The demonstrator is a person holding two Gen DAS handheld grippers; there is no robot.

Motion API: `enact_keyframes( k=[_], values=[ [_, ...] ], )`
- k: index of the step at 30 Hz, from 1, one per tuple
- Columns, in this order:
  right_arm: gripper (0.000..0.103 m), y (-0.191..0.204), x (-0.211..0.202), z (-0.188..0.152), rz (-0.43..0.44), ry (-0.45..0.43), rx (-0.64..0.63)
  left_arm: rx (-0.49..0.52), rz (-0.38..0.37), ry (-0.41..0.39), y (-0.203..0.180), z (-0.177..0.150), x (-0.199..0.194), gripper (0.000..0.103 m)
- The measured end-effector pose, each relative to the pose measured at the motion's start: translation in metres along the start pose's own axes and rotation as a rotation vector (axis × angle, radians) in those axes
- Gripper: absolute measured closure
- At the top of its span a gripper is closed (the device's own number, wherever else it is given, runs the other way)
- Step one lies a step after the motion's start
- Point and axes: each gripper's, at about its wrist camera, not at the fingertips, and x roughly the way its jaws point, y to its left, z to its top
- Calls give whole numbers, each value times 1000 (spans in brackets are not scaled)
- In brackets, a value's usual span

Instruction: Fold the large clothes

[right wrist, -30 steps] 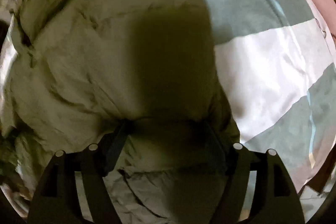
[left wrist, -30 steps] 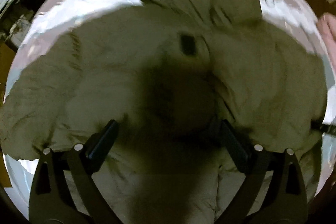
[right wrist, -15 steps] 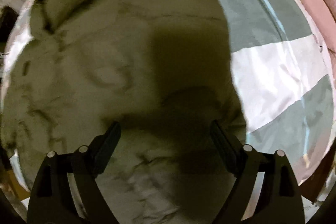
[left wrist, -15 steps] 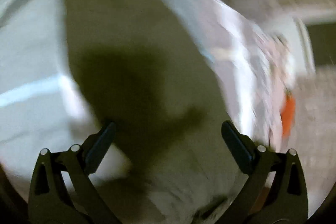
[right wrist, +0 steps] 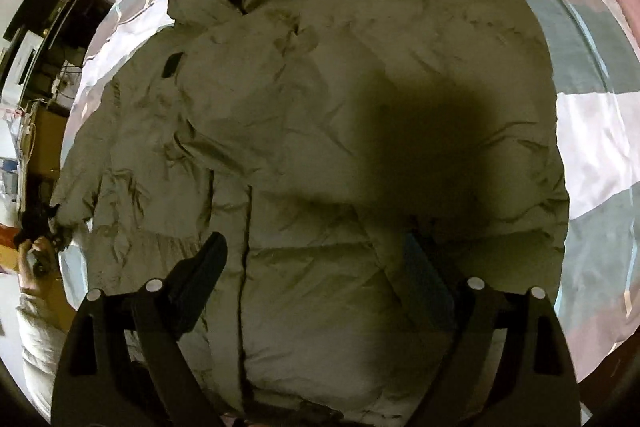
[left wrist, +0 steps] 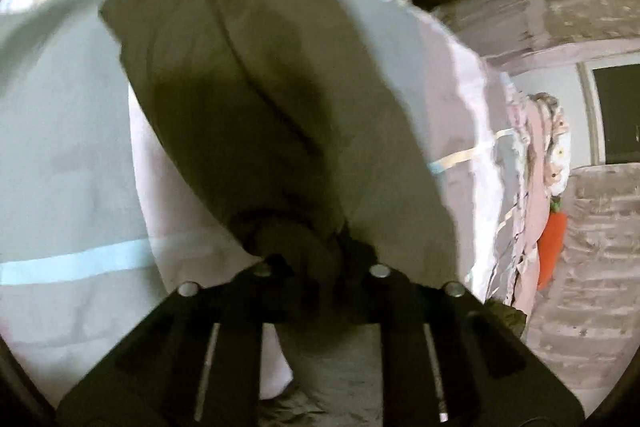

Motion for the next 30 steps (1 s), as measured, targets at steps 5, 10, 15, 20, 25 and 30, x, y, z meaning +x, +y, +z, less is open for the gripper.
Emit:
enact_keyframes(
  k=[5, 10, 15, 20, 25, 30],
  values=[
    [13, -13, -18, -17, 30, -15, 64, 354, -47, -155, -78, -42, -56, 93],
    [13, -21, -21, -17, 87, -20, 118, 898, -222, -97, -172, -177, -90, 93],
    [13, -36, -31, -9, 185, -87, 219, 1519, -185, 121, -178, -356, -71, 88],
    [13, -45, -44, 0, 231, -161, 243, 2142, 53, 63, -121, -487, -36, 74],
    [13, -53, -48, 7, 252, -179, 260, 2208, 48, 139, -110, -490, -32, 64],
    [13, -28, -59, 12, 339, -187, 153, 2540, 155, -181, -60, -538, -26, 61]
  ],
)
